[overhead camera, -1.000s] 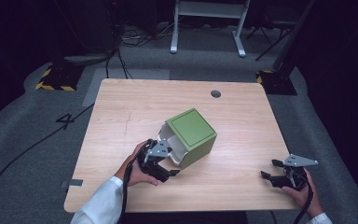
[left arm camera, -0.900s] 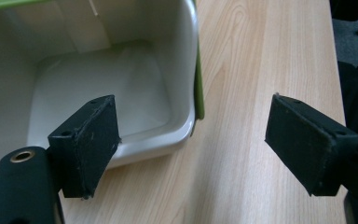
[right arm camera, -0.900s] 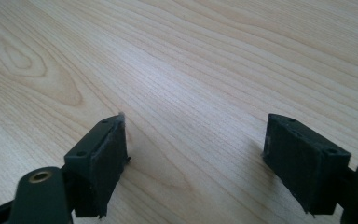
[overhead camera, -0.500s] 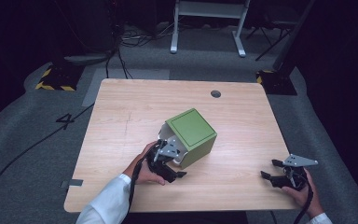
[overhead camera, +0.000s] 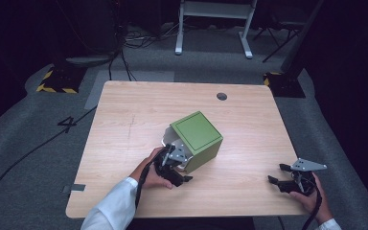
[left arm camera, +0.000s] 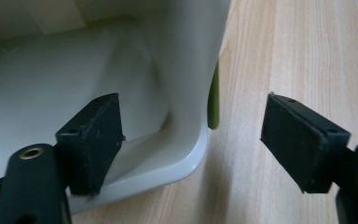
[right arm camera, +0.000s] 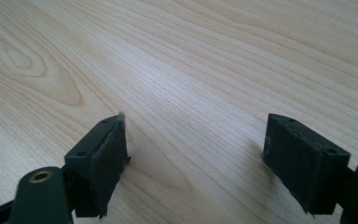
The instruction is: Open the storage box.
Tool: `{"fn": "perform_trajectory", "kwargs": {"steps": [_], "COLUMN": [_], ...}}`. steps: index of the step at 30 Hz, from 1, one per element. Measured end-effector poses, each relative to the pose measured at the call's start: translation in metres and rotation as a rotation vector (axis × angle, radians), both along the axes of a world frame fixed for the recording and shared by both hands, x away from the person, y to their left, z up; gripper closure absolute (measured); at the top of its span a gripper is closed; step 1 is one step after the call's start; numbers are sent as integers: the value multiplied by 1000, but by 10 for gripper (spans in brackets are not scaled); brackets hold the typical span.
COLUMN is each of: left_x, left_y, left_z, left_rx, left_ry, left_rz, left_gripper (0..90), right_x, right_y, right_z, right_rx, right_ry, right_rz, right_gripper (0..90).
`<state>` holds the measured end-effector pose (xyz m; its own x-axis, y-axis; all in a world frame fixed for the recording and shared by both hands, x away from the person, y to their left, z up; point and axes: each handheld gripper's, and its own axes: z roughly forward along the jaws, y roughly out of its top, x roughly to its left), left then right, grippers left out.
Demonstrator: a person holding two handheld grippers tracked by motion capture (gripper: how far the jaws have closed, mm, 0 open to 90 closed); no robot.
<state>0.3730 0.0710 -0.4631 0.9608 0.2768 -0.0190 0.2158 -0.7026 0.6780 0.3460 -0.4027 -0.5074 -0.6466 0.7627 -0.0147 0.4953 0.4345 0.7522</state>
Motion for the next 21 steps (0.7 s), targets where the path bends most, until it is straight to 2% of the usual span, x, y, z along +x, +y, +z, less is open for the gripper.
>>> {"fn": "perform_trajectory", "kwargs": {"steps": [3, 8, 10, 11, 14, 21], "left_x": [0, -5, -5, -8, -11, -17], "left_y": [7, 21, 23, 28, 35, 41], "left_z": [1, -2, -2, -2, -1, -2], "left_rx": [-9, 4, 4, 21, 17, 28], "left_ry": [4, 10, 2, -21, -18, -18], "left_rz": [4, 6, 7, 23, 22, 28], "left_gripper": [279, 333, 434, 484, 555, 576], "right_x": [0, 0, 0, 0, 0, 0], "right_y": [0, 0, 0, 0, 0, 0], "right_z": [0, 0, 0, 0, 0, 0], "right_rx": [1, 1, 1, 1, 1, 1], "right_ry": [-1, -1, -1, -1, -1, -1], "right_rz": [1, 2, 2, 1, 1, 2], "right_gripper": [221, 221, 221, 221, 221, 221]}}
